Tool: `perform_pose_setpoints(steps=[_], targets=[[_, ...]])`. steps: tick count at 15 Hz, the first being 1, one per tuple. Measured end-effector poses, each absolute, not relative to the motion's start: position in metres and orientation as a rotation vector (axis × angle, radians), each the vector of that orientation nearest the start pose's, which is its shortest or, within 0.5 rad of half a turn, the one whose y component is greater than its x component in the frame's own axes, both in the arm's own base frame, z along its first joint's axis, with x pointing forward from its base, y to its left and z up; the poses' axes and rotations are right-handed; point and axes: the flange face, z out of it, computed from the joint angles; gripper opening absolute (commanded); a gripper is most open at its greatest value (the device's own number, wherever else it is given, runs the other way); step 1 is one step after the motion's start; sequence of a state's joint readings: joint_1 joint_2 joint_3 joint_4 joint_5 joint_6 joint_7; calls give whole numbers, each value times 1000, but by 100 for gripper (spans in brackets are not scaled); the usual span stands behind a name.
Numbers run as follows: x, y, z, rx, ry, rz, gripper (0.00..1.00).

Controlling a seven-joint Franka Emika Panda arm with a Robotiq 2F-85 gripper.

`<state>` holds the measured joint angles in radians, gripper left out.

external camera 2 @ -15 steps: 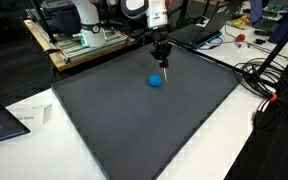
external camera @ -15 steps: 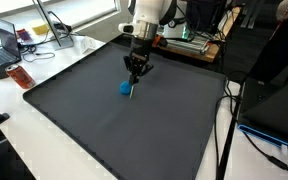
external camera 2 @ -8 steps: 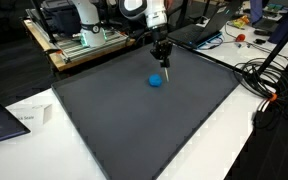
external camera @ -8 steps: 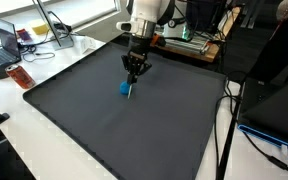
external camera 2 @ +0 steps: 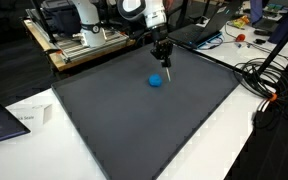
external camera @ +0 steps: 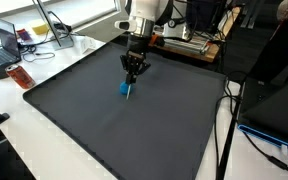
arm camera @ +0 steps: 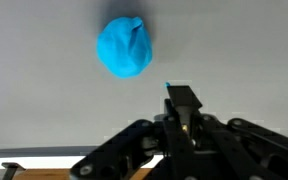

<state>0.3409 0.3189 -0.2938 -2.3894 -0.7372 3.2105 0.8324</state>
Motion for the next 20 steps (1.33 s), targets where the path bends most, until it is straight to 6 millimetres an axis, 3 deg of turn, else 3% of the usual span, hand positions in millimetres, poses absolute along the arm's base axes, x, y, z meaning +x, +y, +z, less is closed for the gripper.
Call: perform_pose_setpoints(steps=[4, 11, 20], targets=[[517, 79, 227, -3024, 22, -783, 3], [512, 43, 220, -2940, 127, -818, 3], [510, 16, 213, -2865, 264, -825, 3]])
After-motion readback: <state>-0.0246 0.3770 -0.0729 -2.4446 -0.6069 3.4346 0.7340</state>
